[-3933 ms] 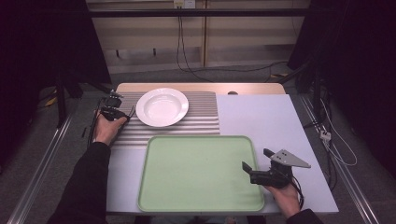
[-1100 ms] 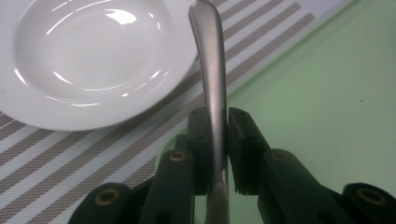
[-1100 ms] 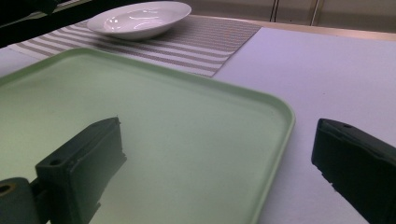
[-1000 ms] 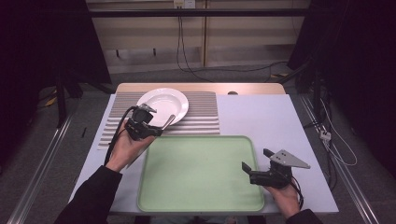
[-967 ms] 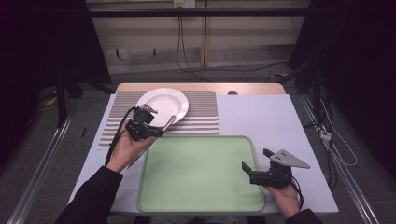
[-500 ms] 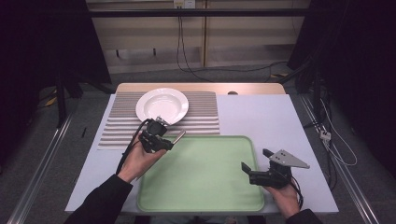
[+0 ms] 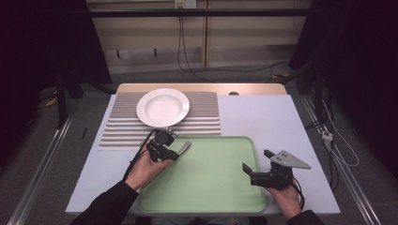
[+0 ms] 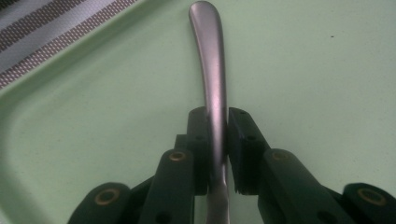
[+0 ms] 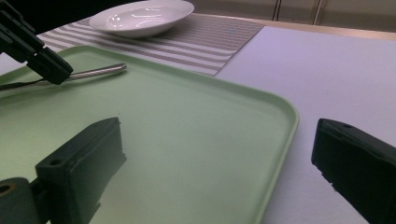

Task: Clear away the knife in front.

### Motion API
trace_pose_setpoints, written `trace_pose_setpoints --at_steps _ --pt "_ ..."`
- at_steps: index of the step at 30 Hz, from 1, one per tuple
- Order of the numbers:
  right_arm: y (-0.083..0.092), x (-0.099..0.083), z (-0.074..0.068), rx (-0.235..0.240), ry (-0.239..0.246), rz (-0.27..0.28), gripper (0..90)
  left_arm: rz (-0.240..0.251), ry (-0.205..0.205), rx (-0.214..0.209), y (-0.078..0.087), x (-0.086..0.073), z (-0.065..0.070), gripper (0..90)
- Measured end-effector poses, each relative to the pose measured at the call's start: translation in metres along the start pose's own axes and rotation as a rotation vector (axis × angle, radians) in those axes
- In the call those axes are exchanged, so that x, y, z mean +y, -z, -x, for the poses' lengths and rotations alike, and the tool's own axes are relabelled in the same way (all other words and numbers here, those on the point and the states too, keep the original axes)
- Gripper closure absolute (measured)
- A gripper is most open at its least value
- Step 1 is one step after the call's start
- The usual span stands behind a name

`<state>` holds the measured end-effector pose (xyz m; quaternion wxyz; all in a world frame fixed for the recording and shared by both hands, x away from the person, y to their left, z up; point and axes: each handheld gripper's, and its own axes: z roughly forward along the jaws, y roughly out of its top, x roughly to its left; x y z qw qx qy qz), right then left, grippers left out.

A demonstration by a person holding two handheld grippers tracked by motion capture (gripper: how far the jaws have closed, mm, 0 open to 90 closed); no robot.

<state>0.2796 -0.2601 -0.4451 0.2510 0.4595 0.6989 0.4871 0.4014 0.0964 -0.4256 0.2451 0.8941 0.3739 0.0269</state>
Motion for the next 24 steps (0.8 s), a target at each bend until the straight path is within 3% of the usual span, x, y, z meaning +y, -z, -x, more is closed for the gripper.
trace_pose_setpoints --at_steps 9,24 --pt "0.0 0.0 0.0 0.001 0.001 0.0 2.1 -0.002 0.02 -0.017 -0.004 -0.004 0.002 79.6" --pt "0.001 -0.001 0.001 -0.005 -0.003 0.001 2.1 0.01 0.012 0.021 0.002 -0.017 0.006 79.5"
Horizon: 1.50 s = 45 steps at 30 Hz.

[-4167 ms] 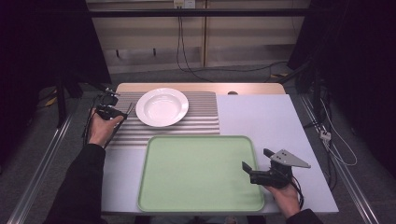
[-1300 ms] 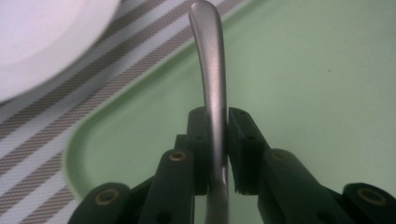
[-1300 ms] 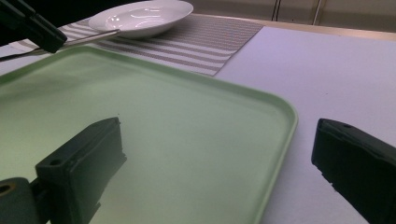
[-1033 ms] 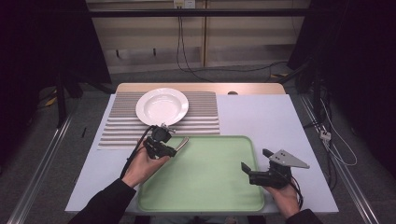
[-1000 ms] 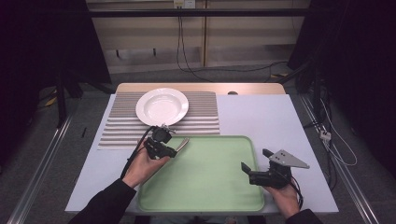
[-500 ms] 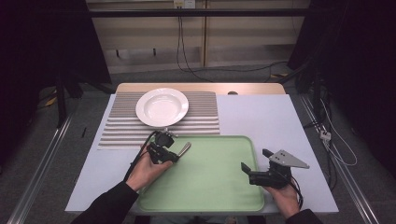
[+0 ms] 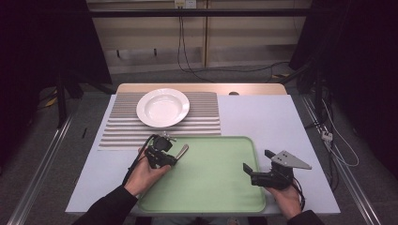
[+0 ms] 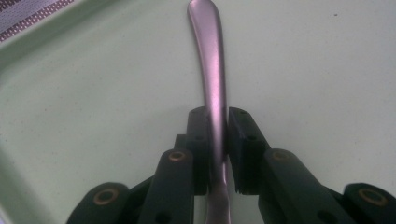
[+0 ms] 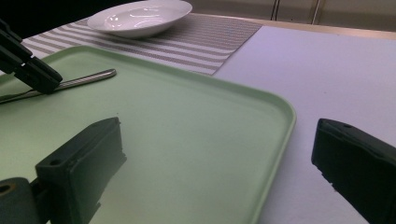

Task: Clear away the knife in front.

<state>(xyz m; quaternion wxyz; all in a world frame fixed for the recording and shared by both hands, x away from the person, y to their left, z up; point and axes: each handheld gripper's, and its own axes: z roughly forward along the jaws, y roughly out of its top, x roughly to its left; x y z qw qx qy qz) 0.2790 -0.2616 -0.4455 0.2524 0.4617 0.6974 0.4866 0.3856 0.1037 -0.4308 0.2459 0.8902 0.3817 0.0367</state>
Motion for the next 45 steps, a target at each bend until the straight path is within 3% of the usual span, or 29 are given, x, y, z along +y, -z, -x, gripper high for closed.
trace_pose_setpoints --at_steps 4,5,8,12,14,17,18,19,21,23,24,27,31,35,37,38,45 --pt "0.001 0.0 0.0 -0.002 0.003 0.001 2.1 0.009 -0.006 -0.007 0.001 -0.003 -0.003 77.6" --pt "0.0 0.0 0.0 -0.002 0.004 0.001 2.1 0.01 -0.015 0.002 0.002 -0.003 -0.004 71.5" --pt "0.0 0.0 -0.001 0.0 0.004 -0.002 2.1 0.072 -0.004 -0.039 0.005 -0.002 -0.007 56.5" --pt "0.0 -0.001 0.0 -0.004 0.001 0.0 2.1 0.14 -0.023 0.001 0.009 -0.001 -0.008 31.6" --pt "0.0 -0.001 0.001 -0.004 0.0 0.0 2.1 0.166 -0.038 -0.005 0.009 0.0 -0.008 21.1" --pt "0.0 0.0 0.0 0.001 0.003 0.0 2.1 0.175 -0.049 -0.025 0.008 0.0 -0.006 12.1" --pt "0.0 0.0 0.0 0.001 0.004 0.0 2.1 0.196 -0.076 -0.05 0.009 -0.001 -0.005 12.2" --pt "0.0 0.0 0.0 0.003 0.004 0.001 2.1 0.203 -0.088 -0.048 0.009 -0.002 -0.002 12.4" --pt "-0.001 0.0 0.0 0.002 0.002 0.0 2.1 0.224 -0.147 -0.024 0.011 -0.003 0.005 22.9" --pt "-0.001 0.0 0.0 0.004 0.002 -0.001 2.1 0.225 -0.179 -0.052 0.01 -0.004 0.009 33.3" --pt "-0.001 0.0 0.0 0.005 0.002 0.0 2.1 0.223 -0.188 -0.059 0.009 -0.005 0.011 44.4" --pt "-0.002 0.0 0.0 0.006 0.004 -0.002 2.1 0.187 -0.198 -0.08 0.002 -0.006 0.013 67.3" --pt "-0.002 0.001 0.0 0.004 0.006 -0.002 2.1 0.156 -0.186 -0.097 -0.004 -0.008 0.011 88.7" --pt "-0.002 0.001 -0.002 0.006 0.012 -0.002 2.1 0.138 -0.166 -0.056 -0.008 -0.009 0.008 90.0" --pt "-0.001 0.001 -0.001 0.003 0.009 -0.001 2.1 0.138 -0.159 -0.065 -0.008 -0.009 0.006 90.0" --pt "-0.001 0.001 -0.001 0.003 0.008 -0.002 2.1 0.133 -0.17 -0.049 -0.008 -0.009 0.006 90.0" --pt "-0.001 0.001 -0.001 0.006 0.014 -0.002 2.1 0.123 -0.199 -0.053 -0.007 -0.008 0.006 90.0"
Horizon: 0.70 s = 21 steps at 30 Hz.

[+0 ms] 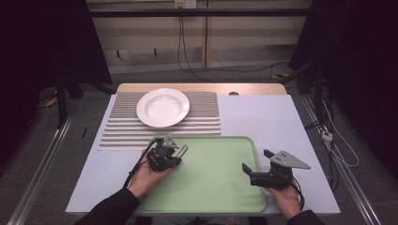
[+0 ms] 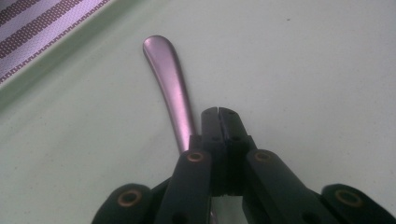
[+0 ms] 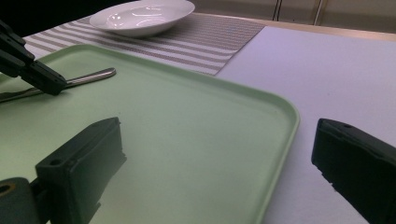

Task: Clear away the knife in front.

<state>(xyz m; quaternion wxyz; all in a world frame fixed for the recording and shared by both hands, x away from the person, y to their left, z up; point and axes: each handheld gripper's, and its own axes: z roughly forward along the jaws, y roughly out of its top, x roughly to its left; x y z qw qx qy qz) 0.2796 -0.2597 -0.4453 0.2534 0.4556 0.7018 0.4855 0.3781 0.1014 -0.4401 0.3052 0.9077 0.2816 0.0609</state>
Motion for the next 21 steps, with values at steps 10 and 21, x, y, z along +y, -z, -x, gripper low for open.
trace_pose_setpoints --at_steps 10,21 --pt "0.0004 -0.0003 -0.0002 -0.001 -0.002 -0.001 2.1 -0.025 0.003 -0.014 0.0036 -0.0014 -0.0072 90.0" --pt "0.0008 -0.0004 -0.0001 -0.002 -0.006 0.0 2.1 -0.042 0.016 0.007 0.0061 -0.0022 -0.0079 90.0"
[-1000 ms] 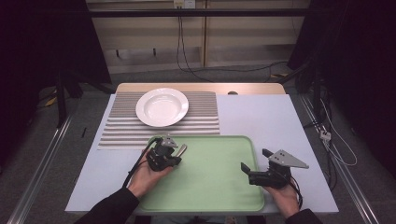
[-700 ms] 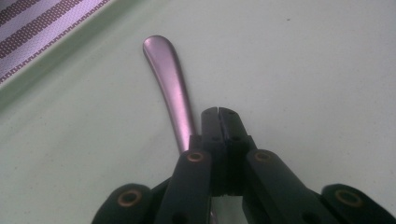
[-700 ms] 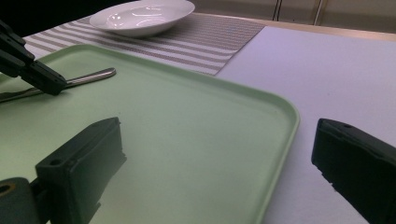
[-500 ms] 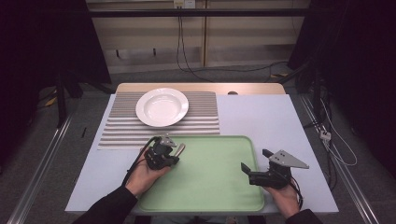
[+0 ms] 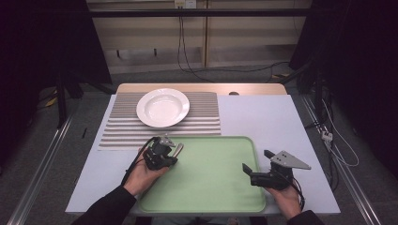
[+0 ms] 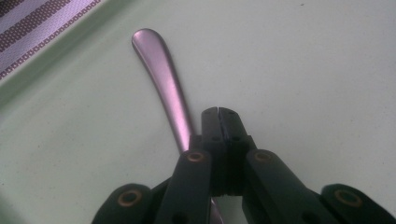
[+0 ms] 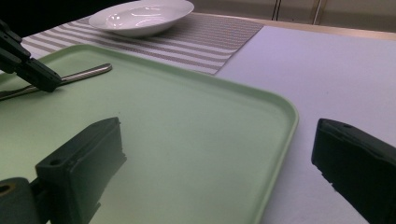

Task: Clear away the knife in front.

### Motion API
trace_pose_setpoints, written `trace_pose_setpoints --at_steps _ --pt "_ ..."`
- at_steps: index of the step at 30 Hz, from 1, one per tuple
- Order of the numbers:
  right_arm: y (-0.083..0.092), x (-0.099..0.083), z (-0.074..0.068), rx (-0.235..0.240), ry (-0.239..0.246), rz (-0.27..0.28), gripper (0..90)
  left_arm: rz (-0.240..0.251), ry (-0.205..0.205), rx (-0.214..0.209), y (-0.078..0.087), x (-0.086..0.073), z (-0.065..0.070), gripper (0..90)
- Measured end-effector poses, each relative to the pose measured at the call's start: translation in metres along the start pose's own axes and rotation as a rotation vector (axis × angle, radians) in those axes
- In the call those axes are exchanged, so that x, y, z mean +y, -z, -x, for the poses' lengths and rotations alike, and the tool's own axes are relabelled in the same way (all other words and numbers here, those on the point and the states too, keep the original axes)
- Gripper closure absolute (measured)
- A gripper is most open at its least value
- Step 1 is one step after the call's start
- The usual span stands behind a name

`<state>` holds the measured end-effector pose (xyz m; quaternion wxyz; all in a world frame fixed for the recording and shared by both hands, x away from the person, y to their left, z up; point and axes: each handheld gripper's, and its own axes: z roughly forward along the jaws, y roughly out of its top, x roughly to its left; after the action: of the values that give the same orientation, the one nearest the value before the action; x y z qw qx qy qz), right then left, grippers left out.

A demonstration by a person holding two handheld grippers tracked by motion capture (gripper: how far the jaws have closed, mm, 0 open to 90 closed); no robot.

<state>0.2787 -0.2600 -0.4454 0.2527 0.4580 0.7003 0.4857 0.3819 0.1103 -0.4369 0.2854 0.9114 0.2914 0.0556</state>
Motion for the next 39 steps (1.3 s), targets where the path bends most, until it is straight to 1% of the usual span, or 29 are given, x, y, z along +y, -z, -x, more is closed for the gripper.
trace_pose_setpoints --at_steps 2,4,6,10,12,14,15,16,22,24,27,28,30,31,36,39 --pt "0.0 0.0 0.0 -0.001 0.001 -0.001 2.1 -0.001 0.0 0.003 0.0 0.0 0.0 90.0" --pt "0.0 0.0 0.0 -0.001 0.001 -0.001 2.1 -0.007 0.0 0.018 0.001 0.0 0.001 90.0" --pt "0.0 0.0 0.0 0.0 -0.001 0.0 2.1 -0.009 0.001 0.024 0.001 -0.001 0.001 90.0" --pt "0.0 0.0 0.0 0.0 0.001 0.0 2.1 -0.017 0.012 0.033 0.003 -0.002 0.0 90.0" --pt "0.0 0.0 0.0 0.001 0.001 -0.001 2.1 -0.019 0.01 0.048 0.004 -0.002 0.0 90.0" --pt "0.0 0.0 0.0 0.0 0.0 -0.001 2.1 -0.022 0.014 0.051 0.004 -0.003 -0.001 90.0" --pt "0.0 0.0 0.0 0.0 0.0 -0.001 2.1 -0.019 0.019 0.039 0.005 -0.003 -0.002 90.0" --pt "0.0 0.0 0.0 0.0 0.0 -0.001 2.1 -0.019 0.02 0.048 0.005 -0.004 -0.002 90.0" --pt "0.0 0.0 0.0 0.002 0.004 -0.003 2.1 -0.019 0.03 0.049 0.005 -0.005 -0.003 90.0" --pt "0.0 0.0 0.0 0.003 0.005 -0.003 2.1 -0.018 0.028 0.061 0.006 -0.005 -0.004 90.0" --pt "0.0 0.0 0.0 0.003 0.005 -0.003 2.1 -0.022 0.033 0.055 0.007 -0.006 -0.006 90.0" --pt "0.0 0.0 0.0 0.003 0.005 -0.003 2.1 -0.024 0.038 0.065 0.008 -0.007 -0.006 90.0" --pt "0.0 0.0 0.0 0.002 0.004 -0.001 2.1 -0.024 0.045 0.059 0.009 -0.009 -0.008 90.0" --pt "0.0 0.0 0.0 0.002 0.003 0.0 2.1 -0.023 0.042 0.068 0.01 -0.009 -0.008 90.0" --pt "-0.001 0.0 0.0 0.004 0.004 -0.005 2.1 -0.026 0.051 0.075 0.013 -0.014 -0.011 90.0" --pt "0.0 0.0 0.0 0.003 0.006 -0.004 2.1 -0.019 0.064 0.073 0.016 -0.019 -0.014 90.0"
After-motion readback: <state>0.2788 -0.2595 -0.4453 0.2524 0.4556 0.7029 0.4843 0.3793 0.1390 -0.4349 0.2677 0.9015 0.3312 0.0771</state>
